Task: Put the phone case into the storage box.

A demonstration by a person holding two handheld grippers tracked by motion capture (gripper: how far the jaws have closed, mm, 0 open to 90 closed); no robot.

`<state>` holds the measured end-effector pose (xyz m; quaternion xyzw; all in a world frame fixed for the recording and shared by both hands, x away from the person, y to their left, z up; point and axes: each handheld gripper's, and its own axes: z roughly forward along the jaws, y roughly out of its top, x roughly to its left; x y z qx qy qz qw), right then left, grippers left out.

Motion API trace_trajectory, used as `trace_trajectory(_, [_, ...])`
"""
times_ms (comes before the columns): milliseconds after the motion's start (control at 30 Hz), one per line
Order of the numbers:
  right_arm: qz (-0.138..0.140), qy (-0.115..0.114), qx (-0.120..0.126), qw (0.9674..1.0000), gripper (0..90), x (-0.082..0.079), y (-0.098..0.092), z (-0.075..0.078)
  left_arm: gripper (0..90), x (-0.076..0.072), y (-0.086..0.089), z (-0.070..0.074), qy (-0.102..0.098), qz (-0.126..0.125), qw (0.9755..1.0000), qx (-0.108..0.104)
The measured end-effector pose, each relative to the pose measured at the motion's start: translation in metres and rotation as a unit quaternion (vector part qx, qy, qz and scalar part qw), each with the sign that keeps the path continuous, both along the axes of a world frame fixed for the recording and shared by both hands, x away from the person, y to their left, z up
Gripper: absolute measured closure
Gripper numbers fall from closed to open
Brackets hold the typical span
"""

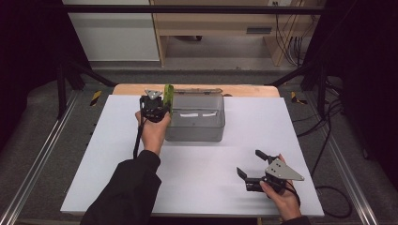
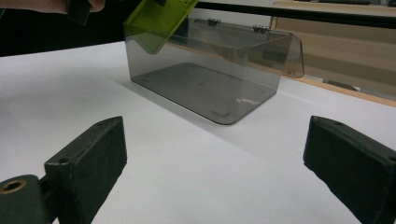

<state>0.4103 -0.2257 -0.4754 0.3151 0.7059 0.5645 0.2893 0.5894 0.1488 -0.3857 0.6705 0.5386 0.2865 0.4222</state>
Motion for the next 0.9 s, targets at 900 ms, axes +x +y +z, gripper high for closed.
trace_trajectory(900, [0.003,0.007,-0.001,1.0,6.5,0.001,0.0,-0.001,77.1,0.004,-0.001,-0.013,0.027,-0.01,0.9996,0.001])
